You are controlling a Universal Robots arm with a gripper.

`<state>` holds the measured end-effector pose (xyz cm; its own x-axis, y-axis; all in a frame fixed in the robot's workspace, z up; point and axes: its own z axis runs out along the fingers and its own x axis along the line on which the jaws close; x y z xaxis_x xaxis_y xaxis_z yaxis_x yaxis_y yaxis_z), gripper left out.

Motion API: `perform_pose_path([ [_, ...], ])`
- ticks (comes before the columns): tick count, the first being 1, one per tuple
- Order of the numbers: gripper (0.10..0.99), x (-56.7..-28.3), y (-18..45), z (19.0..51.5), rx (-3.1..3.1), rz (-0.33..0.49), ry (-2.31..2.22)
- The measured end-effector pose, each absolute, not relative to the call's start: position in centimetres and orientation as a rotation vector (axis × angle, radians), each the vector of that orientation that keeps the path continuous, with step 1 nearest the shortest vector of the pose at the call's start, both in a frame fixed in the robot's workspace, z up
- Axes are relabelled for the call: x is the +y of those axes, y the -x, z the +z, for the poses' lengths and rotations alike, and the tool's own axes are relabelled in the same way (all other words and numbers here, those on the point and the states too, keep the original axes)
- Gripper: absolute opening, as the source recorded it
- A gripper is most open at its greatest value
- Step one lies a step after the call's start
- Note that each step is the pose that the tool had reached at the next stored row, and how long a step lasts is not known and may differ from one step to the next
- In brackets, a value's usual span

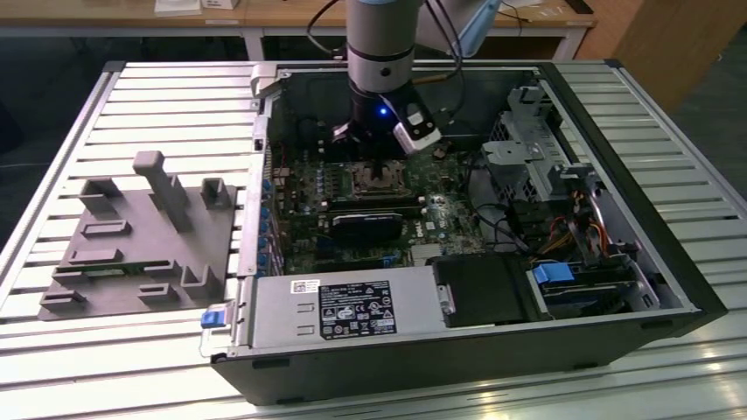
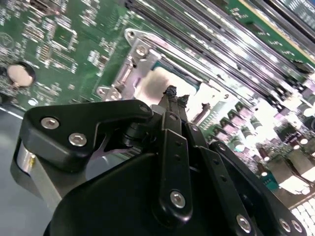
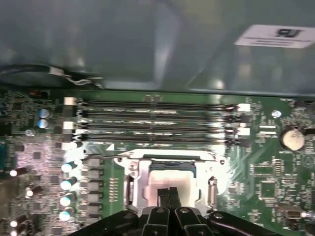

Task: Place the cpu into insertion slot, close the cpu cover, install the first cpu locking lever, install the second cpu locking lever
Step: 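Close the cpu cover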

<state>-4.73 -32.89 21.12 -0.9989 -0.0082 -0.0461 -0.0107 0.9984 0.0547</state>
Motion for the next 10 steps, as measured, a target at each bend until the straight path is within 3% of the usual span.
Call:
perform_pose_path([
  [10,0.102,-32.89,4.39,21.96,3.094,0.085,0.015],
])
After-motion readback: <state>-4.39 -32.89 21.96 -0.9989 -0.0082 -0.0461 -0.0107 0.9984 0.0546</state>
